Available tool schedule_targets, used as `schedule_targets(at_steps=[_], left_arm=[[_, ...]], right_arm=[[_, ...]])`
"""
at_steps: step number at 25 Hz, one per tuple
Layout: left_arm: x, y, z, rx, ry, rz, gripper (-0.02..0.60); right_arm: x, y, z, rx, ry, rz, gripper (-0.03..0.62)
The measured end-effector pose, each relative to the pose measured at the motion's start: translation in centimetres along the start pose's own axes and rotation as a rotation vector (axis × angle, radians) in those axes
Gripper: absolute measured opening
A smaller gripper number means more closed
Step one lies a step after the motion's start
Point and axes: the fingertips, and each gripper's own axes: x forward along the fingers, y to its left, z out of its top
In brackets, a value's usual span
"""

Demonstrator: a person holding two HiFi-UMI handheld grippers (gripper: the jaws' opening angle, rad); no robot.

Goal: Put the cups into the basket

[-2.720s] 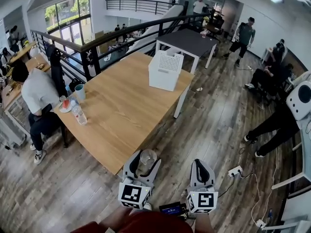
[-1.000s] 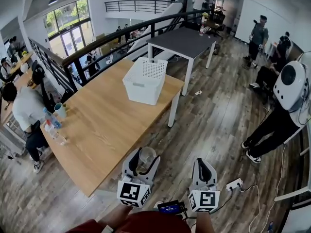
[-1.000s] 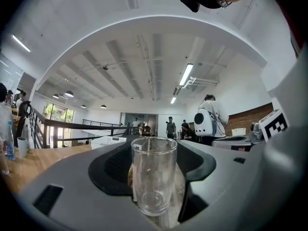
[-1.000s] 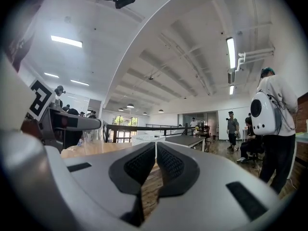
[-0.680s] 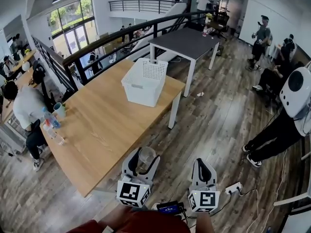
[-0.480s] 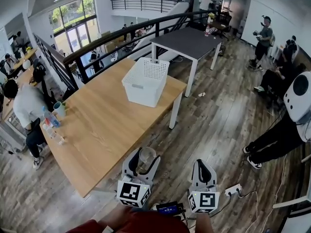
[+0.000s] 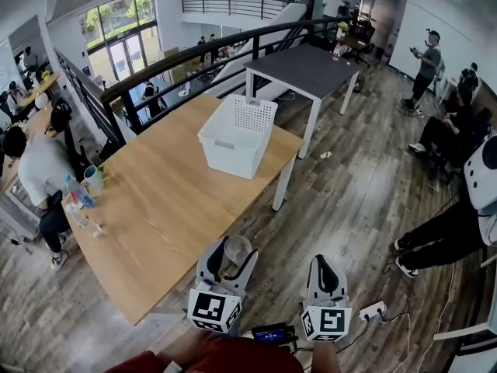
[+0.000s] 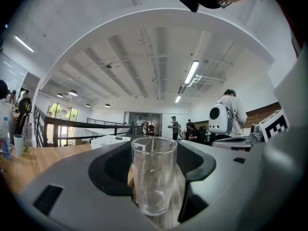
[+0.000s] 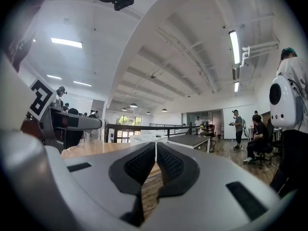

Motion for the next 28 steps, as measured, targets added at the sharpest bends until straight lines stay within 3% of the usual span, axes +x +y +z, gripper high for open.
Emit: schedule_targets(at_steps=[15, 28], left_arm=[[3.7, 7.2, -0.1, -0.013, 0.002, 0.011, 0.284], [6.3, 13.6, 2.5, 0.000, -0.027, -0.001, 0.284]], right_arm=[[8.2, 2.9, 1.6, -0.040, -0.008, 0.023, 0.014], [14.6, 6.1, 4.1, -0.052, -0.042, 0.023, 0.015]])
